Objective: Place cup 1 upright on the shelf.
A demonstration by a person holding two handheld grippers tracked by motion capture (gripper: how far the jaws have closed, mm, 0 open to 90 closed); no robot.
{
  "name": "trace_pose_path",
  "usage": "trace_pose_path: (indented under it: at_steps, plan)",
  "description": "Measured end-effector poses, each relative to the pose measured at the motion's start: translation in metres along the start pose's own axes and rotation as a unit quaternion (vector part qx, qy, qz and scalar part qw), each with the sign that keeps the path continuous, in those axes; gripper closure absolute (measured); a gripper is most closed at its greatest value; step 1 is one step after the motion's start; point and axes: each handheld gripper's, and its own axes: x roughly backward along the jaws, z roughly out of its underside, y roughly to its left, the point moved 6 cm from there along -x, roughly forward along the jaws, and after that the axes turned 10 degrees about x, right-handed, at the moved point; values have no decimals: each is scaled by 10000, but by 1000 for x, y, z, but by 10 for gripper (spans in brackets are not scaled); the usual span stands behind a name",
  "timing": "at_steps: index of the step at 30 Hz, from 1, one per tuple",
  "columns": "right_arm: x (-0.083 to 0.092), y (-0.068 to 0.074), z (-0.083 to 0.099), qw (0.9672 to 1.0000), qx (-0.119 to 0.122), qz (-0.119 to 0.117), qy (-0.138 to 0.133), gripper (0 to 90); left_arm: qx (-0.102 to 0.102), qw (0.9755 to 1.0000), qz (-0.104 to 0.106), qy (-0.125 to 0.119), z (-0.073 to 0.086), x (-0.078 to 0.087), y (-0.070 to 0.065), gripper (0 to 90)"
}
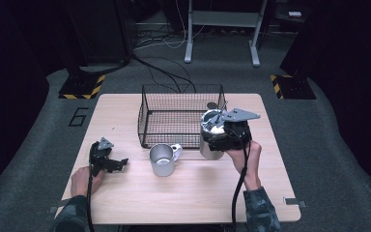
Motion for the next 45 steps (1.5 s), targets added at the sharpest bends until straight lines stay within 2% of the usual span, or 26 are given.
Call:
trace_pose_path:
  at_steps: [3,18,30,45]
  plan:
    - [0,-2,-3,10000,75,-33,8,34,-2,10000,-4,-10,0,0,0,3]
    - [-2,-13,-30,9999,106,43,-55,33,-4,10000,0,-1,0,0,0,3]
    - [-14,-25,-47,9998,146,127,-73,33,-4,10000,-1,-1,0,0,0,3]
    - [-34,-42,-61,9996,46,288,-13,34,-3,10000,-2,-2,0,0,0,3]
